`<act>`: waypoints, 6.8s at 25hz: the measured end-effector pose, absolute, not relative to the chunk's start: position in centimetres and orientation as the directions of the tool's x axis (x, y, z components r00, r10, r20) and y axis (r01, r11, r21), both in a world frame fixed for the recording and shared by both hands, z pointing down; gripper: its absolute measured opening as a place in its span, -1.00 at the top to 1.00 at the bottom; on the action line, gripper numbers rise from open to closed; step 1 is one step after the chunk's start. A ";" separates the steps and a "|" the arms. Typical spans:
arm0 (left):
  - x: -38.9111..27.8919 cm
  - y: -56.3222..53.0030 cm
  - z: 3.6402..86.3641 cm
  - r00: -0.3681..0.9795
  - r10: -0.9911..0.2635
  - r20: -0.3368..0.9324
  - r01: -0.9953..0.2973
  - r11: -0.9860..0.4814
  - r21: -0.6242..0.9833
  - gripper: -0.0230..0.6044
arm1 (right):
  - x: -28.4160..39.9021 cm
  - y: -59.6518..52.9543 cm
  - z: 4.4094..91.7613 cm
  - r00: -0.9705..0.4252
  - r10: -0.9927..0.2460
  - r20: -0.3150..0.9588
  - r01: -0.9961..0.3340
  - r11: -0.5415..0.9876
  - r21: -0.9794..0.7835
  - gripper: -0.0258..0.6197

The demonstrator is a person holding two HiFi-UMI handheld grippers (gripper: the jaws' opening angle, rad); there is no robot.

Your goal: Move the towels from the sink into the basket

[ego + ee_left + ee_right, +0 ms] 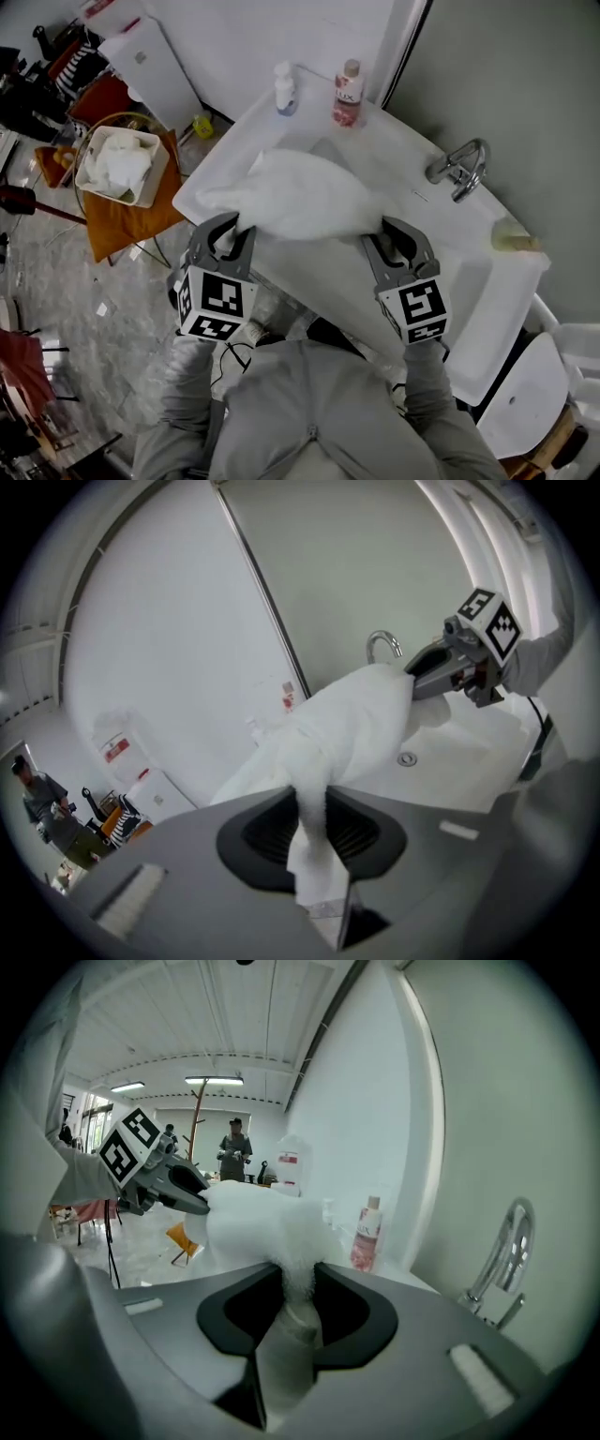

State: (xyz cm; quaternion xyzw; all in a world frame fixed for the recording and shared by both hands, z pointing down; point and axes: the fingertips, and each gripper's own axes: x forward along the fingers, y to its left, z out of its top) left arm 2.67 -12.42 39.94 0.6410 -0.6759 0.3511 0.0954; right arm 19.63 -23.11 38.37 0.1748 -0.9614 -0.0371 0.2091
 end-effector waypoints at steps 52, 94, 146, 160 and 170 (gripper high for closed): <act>-50.5 15.0 35.7 -0.698 -0.580 0.419 -0.713 0.615 -0.337 0.51 | -39.9 -1.0 34.7 -0.937 0.246 0.248 0.277 0.956 0.100 0.62; -63.4 0.9 63.2 -0.150 -0.494 0.856 -0.976 -0.064 -0.208 0.50 | -52.7 -5.0 62.5 -0.622 -0.020 0.783 -0.024 1.000 0.006 0.35; -52.8 12.6 44.3 -0.636 -0.527 0.564 -0.766 0.519 -0.380 0.18 | -42.4 -4.5 42.3 -0.944 0.058 0.326 0.066 0.998 0.014 0.28; -46.9 19.3 35.0 -0.752 -0.584 0.306 -0.659 0.659 -0.361 0.18 | -38.2 -1.6 36.1 -0.988 0.003 0.152 0.006 1.000 0.016 0.28; -45.2 24.2 31.4 -0.744 -0.655 0.134 -0.664 0.702 -0.259 0.18 | -34.3 0.1 32.5 -0.984 -0.171 0.046 -0.172 0.985 -0.007 0.28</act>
